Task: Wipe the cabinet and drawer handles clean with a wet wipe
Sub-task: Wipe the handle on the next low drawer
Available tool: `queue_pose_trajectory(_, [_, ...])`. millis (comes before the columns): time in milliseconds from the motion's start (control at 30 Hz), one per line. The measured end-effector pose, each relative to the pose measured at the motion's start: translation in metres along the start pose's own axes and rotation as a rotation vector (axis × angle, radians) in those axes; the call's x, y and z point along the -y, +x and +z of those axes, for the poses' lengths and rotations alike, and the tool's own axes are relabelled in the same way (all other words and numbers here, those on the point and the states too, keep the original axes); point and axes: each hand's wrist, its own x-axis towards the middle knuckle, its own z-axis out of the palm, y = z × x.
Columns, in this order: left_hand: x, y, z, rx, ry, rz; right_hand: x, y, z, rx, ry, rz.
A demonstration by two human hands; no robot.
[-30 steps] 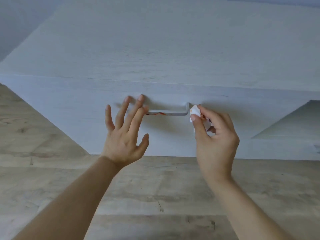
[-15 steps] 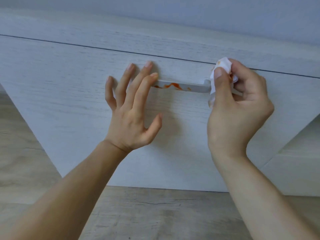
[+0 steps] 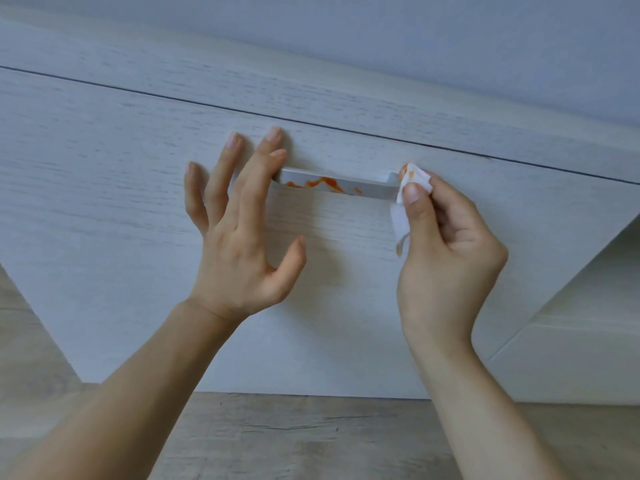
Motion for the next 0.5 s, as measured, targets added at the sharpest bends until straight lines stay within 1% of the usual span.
queue_pose_trajectory(133, [0.003, -0.001, 0.002, 0.019, 0.009, 0.01, -0.004, -0.004, 0.003, -0.002, -0.002, 0.086])
queue_pose_trajectory(233, [0.004, -0.001, 0.004, 0.011, 0.02, 0.013, -0.001, 0.002, 0.009, -0.029, 0.11, 0.134])
queue_pose_trajectory(400, [0.005, -0.002, 0.007, 0.001, 0.008, 0.01, 0.002, -0.009, -0.005, 0.019, 0.037, 0.051])
queue_pose_trajectory(500, [0.007, -0.001, 0.008, -0.011, 0.006, 0.021, 0.0, 0.002, -0.009, -0.01, 0.074, 0.055])
